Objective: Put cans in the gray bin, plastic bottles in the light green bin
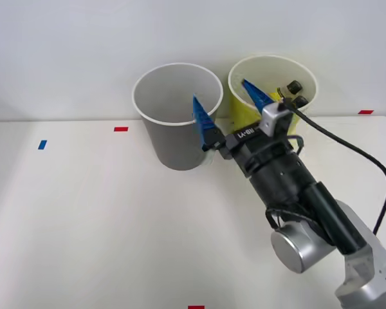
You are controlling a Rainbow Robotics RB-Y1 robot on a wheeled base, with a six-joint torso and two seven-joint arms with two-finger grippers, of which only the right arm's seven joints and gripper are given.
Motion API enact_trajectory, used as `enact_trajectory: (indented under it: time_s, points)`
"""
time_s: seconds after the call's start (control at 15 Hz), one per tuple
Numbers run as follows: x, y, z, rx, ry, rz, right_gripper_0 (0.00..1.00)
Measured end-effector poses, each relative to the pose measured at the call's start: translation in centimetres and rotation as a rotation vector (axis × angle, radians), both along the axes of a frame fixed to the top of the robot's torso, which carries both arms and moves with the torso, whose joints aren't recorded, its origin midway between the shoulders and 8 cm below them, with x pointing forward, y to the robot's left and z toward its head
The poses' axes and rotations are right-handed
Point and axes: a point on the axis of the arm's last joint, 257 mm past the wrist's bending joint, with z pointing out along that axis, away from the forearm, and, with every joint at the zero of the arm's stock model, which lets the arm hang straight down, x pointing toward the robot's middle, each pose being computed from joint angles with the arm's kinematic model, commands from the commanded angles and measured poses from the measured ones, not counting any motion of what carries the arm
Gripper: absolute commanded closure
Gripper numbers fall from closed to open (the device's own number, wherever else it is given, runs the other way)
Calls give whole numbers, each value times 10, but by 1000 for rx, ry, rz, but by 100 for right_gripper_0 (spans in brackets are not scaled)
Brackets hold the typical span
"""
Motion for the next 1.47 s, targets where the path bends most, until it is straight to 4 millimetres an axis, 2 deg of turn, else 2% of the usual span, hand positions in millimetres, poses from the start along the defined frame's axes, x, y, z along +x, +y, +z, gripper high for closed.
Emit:
enact_trajectory:
  time_s: [0.2,0.47,0.8,0.93,1.2,1.47]
  points:
    - [-34,-39,-26,48,-14,-59,0]
    - [-79,-80,-45,71,21,-137,0]
    - [-130,-137,-90,85,109,-273,0]
    - [-145,-158,-109,76,157,-325,0]
    - [-161,-188,-131,66,224,-401,0]
    - [-177,-205,-155,80,302,-483,0]
